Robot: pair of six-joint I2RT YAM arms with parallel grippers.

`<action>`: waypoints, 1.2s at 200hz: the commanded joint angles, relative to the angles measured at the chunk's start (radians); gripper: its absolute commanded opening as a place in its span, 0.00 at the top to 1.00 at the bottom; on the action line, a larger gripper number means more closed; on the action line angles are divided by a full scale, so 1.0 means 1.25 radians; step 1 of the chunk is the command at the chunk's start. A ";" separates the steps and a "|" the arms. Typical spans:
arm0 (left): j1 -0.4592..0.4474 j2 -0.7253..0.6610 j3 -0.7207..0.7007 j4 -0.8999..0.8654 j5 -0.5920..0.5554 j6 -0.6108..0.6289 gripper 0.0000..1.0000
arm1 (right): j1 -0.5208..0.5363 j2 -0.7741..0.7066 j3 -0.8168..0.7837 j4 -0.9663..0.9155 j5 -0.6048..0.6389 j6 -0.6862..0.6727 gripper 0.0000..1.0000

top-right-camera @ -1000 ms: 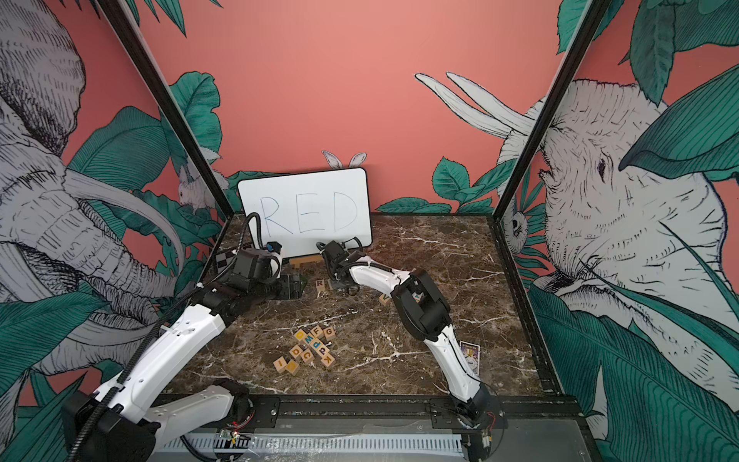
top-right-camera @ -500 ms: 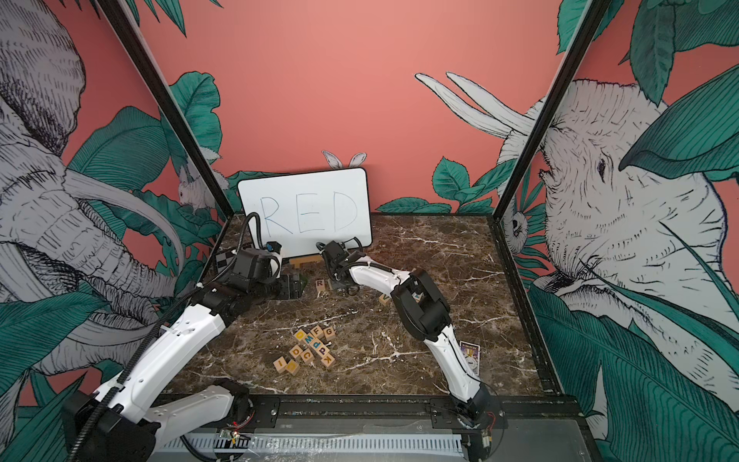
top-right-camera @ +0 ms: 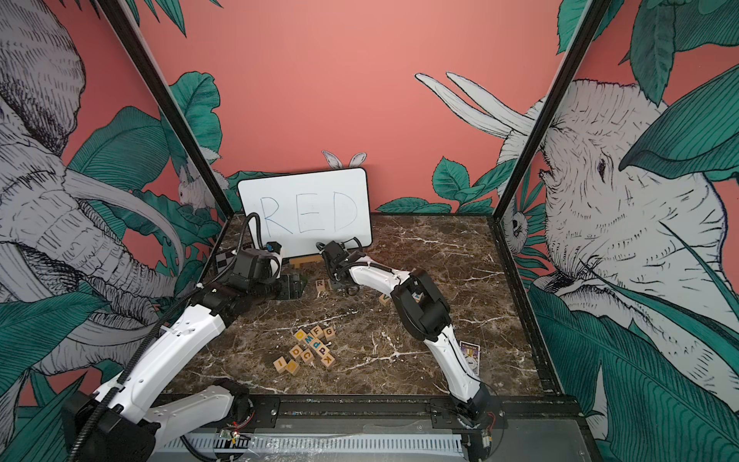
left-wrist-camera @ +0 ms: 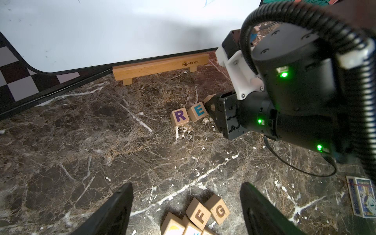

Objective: Assemble the uppercase word "red" with letter blocks
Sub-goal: Place the letter block at the center of the board.

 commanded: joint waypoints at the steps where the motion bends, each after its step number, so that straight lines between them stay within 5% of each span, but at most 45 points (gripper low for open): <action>1: 0.006 -0.024 -0.011 0.014 -0.001 -0.003 0.16 | 0.008 -0.011 0.011 -0.003 0.011 0.001 0.57; 115: 0.008 -0.026 -0.020 0.028 0.002 0.016 0.16 | 0.019 -0.191 -0.072 0.016 0.034 -0.034 0.55; 240: 0.008 -0.033 -0.055 0.079 0.000 0.065 0.15 | 0.027 -0.911 -0.706 0.320 0.294 -0.230 0.52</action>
